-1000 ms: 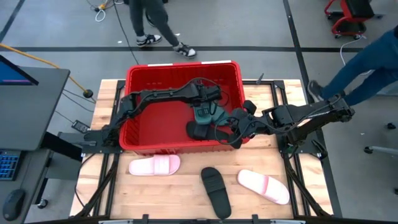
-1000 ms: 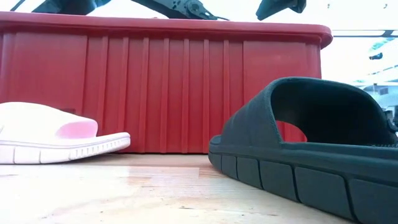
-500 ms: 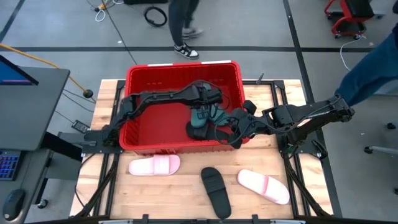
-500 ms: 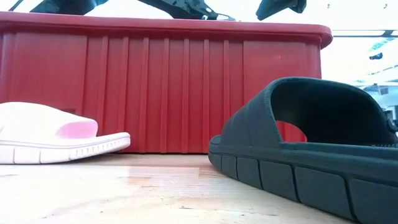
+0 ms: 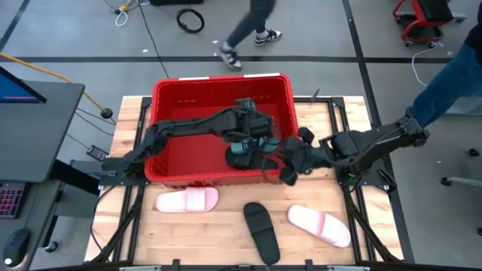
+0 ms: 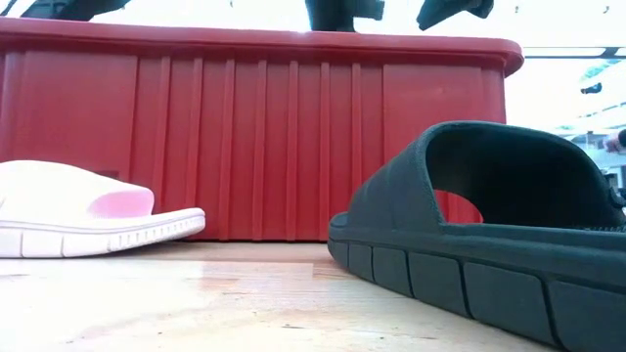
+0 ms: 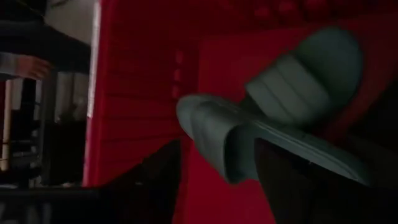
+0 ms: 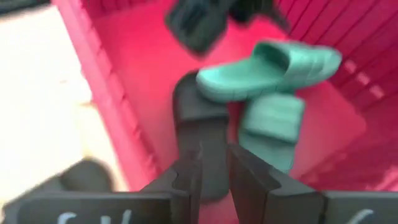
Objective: Pick and place slides into bin
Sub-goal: Put the left pink slide into the red bin
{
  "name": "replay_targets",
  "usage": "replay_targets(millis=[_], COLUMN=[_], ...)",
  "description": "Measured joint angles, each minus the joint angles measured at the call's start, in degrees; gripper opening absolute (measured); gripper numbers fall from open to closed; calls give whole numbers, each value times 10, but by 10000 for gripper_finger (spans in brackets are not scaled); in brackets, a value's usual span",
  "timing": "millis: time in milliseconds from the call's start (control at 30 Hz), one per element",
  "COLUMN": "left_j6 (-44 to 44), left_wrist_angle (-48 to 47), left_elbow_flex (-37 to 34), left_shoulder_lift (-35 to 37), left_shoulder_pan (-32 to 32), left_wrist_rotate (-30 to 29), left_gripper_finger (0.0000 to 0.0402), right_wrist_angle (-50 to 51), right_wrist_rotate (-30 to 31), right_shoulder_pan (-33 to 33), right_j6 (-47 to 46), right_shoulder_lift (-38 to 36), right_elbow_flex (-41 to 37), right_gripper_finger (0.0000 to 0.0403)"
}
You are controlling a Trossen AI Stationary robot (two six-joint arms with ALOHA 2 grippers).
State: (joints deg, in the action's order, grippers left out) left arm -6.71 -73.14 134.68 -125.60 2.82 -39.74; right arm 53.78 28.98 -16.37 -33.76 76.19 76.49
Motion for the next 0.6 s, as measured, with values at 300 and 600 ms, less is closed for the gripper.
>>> replay_targets(millis=[300, 600], left_j6=[140, 246], left_wrist_angle=[-139, -168], left_elbow_flex=[-11, -11], left_shoulder_lift=[51, 64], left_shoulder_pan=[-60, -140], left_wrist_rotate=[5, 101], left_gripper_finger=[202, 184], right_wrist_angle=[61, -10], right_wrist_rotate=[44, 134], right_shoulder_pan=[-145, -267], right_j6=[-169, -295], right_shoulder_lift=[0, 0], right_elbow_flex=[-8, -112], right_gripper_finger=[80, 80])
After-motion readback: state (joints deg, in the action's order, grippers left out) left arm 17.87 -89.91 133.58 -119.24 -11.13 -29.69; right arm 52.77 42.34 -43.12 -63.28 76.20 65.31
